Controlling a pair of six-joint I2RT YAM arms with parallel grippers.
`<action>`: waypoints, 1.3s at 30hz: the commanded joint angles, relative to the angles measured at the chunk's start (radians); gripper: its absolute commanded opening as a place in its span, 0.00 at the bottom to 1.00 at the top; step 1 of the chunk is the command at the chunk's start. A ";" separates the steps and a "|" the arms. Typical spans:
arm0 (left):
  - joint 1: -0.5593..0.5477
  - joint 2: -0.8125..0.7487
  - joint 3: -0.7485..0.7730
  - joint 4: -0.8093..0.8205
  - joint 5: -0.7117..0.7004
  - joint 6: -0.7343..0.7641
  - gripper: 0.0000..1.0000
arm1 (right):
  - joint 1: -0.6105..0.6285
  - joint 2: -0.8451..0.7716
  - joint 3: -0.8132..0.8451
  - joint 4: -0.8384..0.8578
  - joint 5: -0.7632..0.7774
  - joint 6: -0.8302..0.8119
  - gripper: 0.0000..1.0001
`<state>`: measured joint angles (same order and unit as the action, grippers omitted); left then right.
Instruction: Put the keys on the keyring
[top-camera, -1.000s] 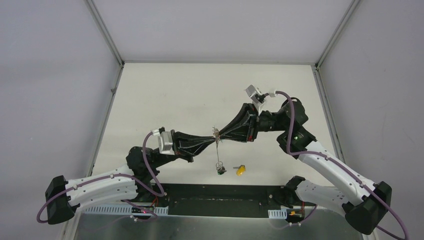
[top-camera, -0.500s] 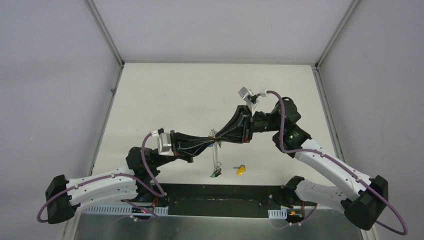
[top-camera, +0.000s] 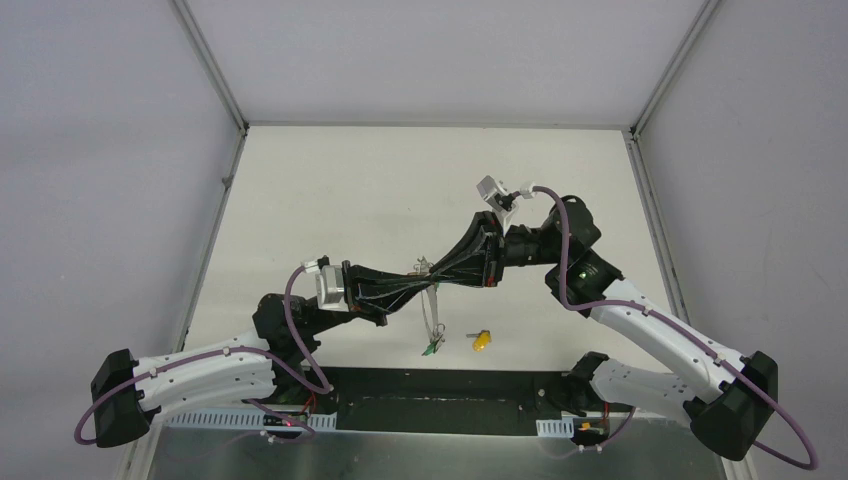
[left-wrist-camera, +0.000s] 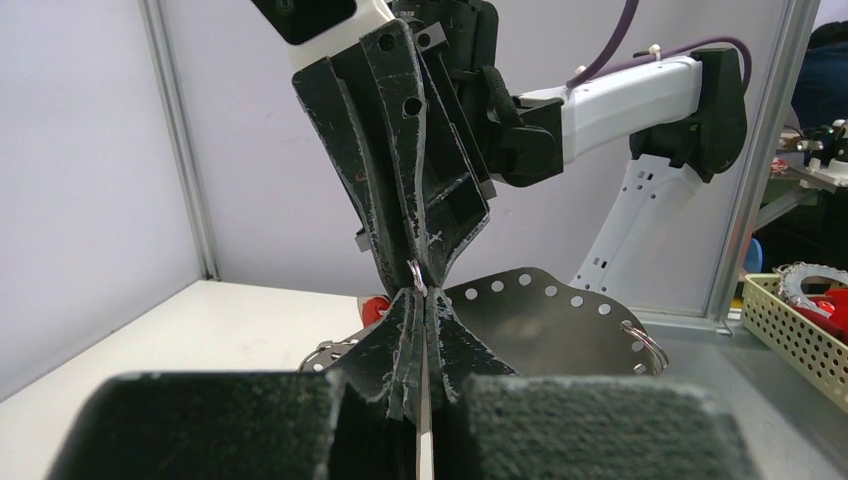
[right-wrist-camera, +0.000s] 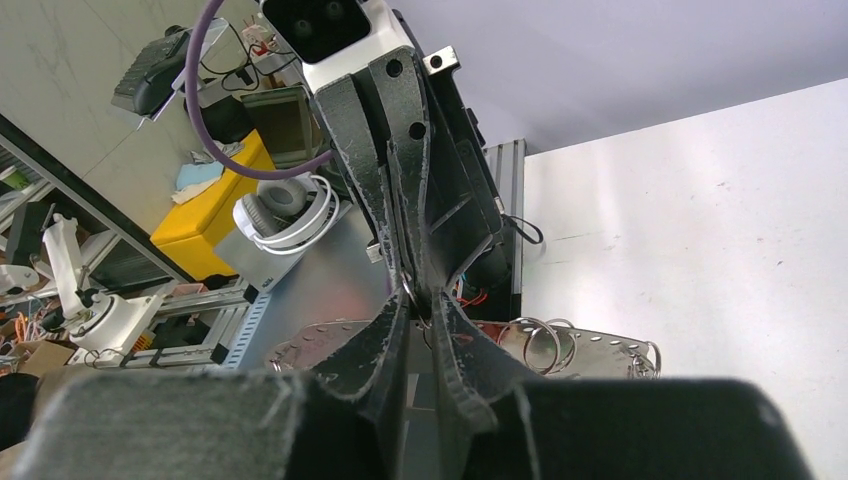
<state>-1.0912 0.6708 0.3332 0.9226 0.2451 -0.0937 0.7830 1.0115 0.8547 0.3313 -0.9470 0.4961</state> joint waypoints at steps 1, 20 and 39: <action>0.006 0.001 0.030 0.087 -0.001 -0.012 0.00 | 0.028 0.013 0.032 -0.036 -0.006 -0.027 0.14; 0.005 -0.091 0.048 -0.153 -0.101 -0.018 0.36 | 0.035 -0.033 0.091 -0.309 0.027 -0.202 0.00; 0.006 0.008 0.366 -0.898 -0.029 0.084 0.44 | 0.034 -0.005 0.181 -0.640 0.105 -0.360 0.00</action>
<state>-1.0912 0.6338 0.6113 0.2043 0.1329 -0.0677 0.8150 1.0088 0.9783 -0.3183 -0.8410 0.1673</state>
